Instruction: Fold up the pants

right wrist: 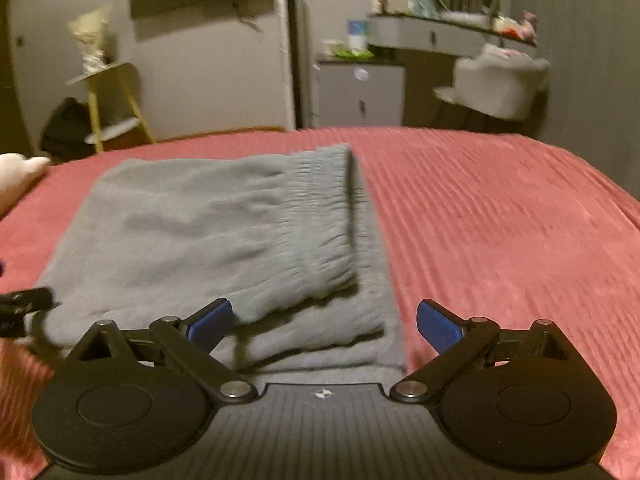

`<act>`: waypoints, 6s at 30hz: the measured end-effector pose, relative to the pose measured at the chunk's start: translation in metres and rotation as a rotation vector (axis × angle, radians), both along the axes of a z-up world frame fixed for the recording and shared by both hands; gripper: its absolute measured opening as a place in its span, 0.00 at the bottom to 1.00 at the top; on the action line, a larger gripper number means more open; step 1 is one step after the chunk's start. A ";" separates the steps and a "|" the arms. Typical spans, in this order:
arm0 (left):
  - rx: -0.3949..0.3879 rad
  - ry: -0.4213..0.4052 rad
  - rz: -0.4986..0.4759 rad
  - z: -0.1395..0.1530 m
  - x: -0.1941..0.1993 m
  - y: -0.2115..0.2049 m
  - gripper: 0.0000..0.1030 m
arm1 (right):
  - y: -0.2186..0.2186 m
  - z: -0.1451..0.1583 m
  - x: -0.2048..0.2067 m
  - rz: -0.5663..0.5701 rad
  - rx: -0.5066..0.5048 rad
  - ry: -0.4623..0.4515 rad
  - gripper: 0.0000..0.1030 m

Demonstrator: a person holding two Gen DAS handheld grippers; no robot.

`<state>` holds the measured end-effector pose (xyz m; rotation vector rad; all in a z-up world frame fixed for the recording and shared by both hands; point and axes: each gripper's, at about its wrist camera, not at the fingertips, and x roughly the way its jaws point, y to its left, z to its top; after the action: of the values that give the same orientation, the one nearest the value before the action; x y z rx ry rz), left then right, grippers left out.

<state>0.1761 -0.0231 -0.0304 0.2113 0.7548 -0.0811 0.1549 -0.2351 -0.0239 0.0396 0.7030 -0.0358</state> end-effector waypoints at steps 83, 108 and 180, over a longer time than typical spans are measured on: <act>-0.203 -0.028 0.120 0.019 -0.095 0.000 0.98 | 0.058 0.037 -0.076 -0.051 -0.038 0.017 0.96; -0.231 -0.025 0.128 0.017 -0.091 0.004 0.98 | 0.051 0.032 -0.071 -0.068 -0.009 0.043 0.96; -0.254 -0.020 0.096 0.008 -0.082 0.011 0.99 | 0.052 0.028 -0.067 -0.076 -0.040 0.072 0.96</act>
<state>0.0936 -0.0118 -0.0226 -0.0654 0.7264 -0.0831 0.0878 -0.1834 0.0036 0.0265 0.7724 -0.1252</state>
